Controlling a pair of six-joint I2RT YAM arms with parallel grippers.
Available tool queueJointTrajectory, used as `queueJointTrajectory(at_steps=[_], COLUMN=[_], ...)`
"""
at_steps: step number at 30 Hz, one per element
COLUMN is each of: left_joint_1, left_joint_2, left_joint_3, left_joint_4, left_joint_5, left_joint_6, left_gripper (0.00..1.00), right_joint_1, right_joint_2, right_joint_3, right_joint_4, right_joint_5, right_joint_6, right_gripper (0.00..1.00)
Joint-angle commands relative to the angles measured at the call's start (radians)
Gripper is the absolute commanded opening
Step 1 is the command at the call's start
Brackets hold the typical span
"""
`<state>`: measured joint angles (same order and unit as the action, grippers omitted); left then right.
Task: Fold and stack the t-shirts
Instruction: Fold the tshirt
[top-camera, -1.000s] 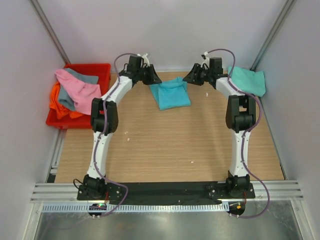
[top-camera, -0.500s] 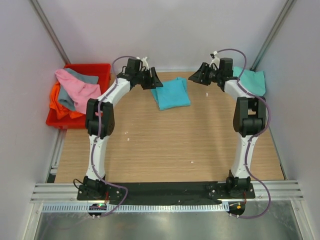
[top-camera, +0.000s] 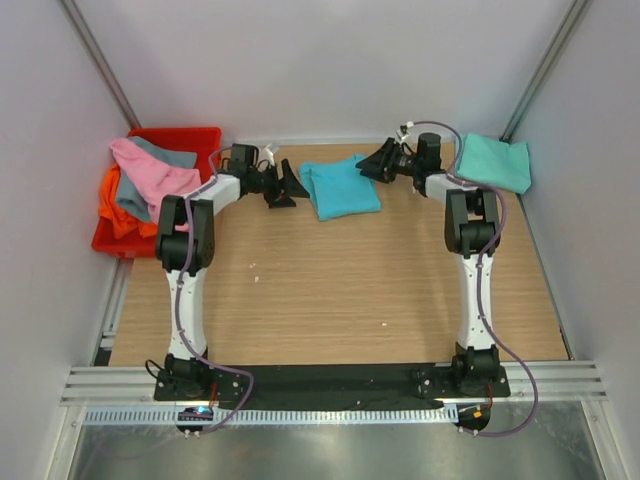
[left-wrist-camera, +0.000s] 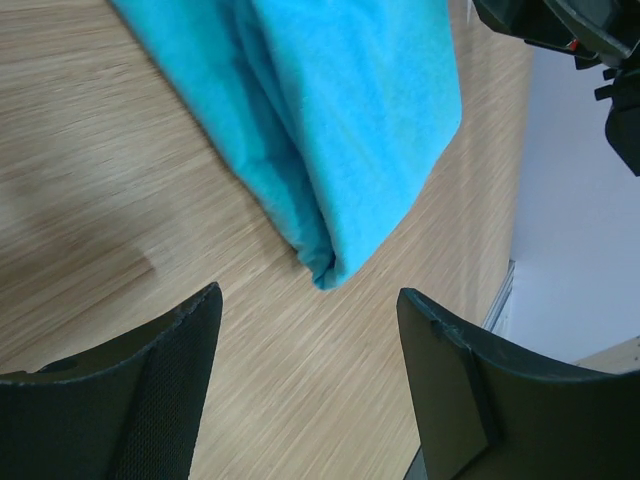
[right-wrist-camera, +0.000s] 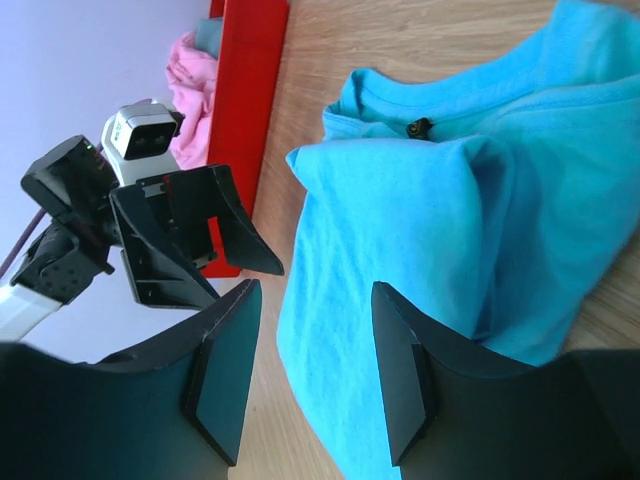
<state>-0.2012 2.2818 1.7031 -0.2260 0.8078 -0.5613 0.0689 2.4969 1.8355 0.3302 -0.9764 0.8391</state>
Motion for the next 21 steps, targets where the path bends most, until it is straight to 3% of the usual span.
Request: queueJointTrajectory(at_steps=[1,6,13,21], left_joint_1=[0.011,0.013,0.017,0.02], left_joint_2=[-0.107,-0.093,0.001,0.047], left_joint_3=[-0.029,-0.051,0.016,0.041], left_joint_4=[0.065,0.074,0.076,0.094], left_joint_5=[0.061,0.002,-0.055,-0.032], left_joint_6=[-0.009,-0.032,-0.095,-0.134], left_gripper=[0.72,0.73,0.72,0.72], right_joint_1=[0.038,0.075,0.111,0.12], right_joint_2=[0.011,0.06,0.042,-0.026], right_joint_3=[0.088,0.12,0.143,0.039], right_joint_4=[0.148,0.049,-0.423,-0.598], right_joint_5=[-0.068,-0.044,0.122,0.211], right_joint_6=[0.091,0.039,-0.323,-0.474], right_gripper=[0.54,0.54,0.54,0.53])
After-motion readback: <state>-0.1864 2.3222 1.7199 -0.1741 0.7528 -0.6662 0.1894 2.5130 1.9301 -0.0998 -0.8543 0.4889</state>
